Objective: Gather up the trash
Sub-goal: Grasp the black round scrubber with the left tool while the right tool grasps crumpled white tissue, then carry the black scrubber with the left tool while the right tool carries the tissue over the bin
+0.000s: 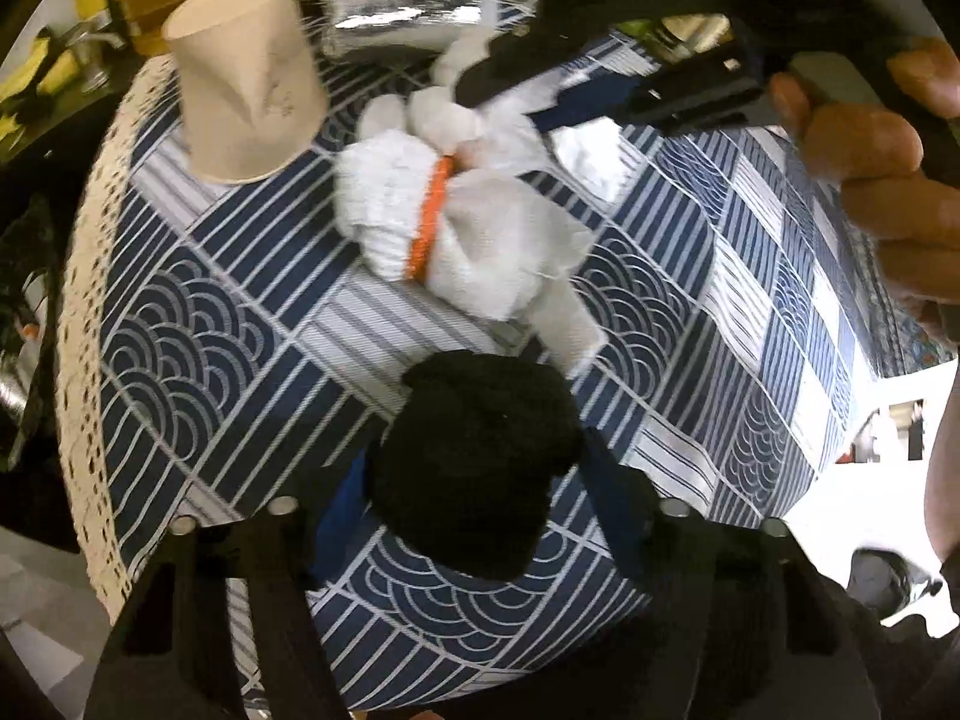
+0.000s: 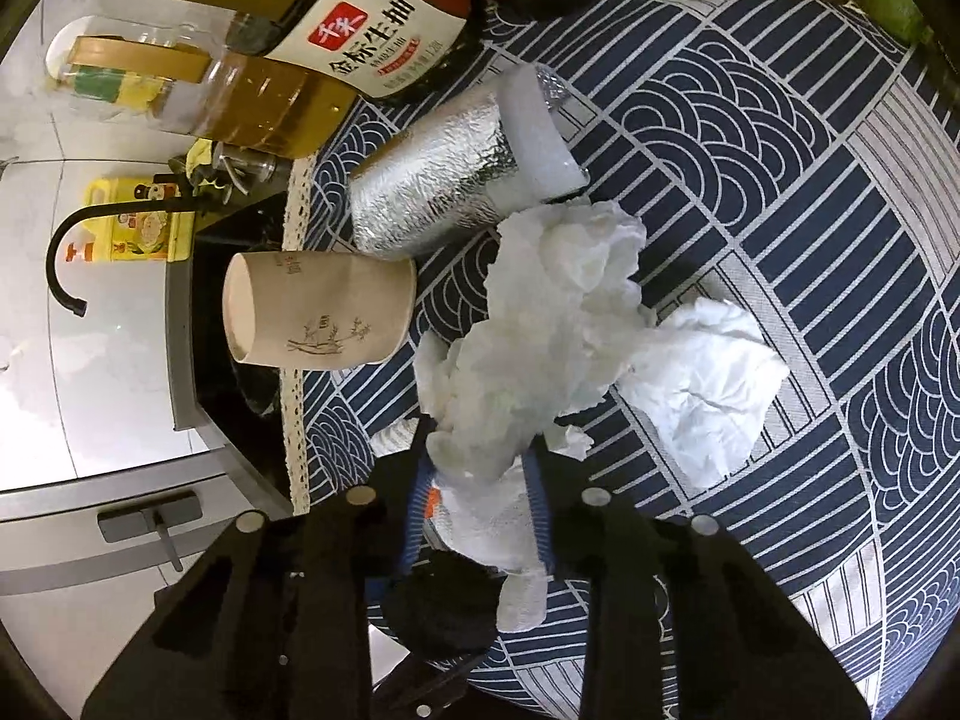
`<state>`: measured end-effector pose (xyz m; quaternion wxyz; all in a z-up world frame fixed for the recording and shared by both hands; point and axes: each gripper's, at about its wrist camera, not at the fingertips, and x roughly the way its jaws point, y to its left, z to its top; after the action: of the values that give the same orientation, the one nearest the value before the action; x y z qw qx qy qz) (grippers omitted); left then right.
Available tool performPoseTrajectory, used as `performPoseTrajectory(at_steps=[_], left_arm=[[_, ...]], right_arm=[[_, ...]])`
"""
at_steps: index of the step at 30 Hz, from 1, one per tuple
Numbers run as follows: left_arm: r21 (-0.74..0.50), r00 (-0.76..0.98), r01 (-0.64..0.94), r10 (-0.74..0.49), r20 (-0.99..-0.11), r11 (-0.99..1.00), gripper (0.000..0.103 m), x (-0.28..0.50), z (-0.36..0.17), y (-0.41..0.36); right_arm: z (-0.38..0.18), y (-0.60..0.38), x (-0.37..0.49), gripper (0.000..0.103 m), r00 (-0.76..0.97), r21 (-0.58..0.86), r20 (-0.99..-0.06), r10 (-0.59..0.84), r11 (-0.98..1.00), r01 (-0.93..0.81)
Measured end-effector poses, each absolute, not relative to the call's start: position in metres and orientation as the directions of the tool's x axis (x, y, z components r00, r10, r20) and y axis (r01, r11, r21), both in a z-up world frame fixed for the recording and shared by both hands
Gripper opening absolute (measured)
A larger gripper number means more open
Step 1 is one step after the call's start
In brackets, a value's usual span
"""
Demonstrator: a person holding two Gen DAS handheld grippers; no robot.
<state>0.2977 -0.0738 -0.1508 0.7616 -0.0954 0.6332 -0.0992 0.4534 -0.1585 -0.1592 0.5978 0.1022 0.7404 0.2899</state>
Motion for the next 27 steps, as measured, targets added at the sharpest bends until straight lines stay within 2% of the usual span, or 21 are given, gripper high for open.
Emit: performPoseTrajectory(at_steps=[3, 16, 27], left_arm=[[-0.266, 0.178, 0.044, -0.269, -0.946, 0.963, 0.062, 0.299, -0.151, -0.076], [-0.267, 0.211, 0.035, -0.268, -0.940, 0.963, 0.060, 0.291, -0.132, -0.065], [-0.271, 0.255, 0.008, -0.264, -0.930, 0.962, 0.060, 0.282, -0.108, -0.030]], right_arm=[[-0.153, -0.163, 0.452, 0.026, -0.257, 0.562, -0.819, 0.512, 0.805, -0.190], [-0.105, -0.183, 0.442, 0.026, -0.195, 0.599, -0.800, 0.567, 0.772, -0.213], [-0.089, -0.180, 0.423, 0.026, -0.177, 0.578, -0.816, 0.550, 0.783, -0.232]])
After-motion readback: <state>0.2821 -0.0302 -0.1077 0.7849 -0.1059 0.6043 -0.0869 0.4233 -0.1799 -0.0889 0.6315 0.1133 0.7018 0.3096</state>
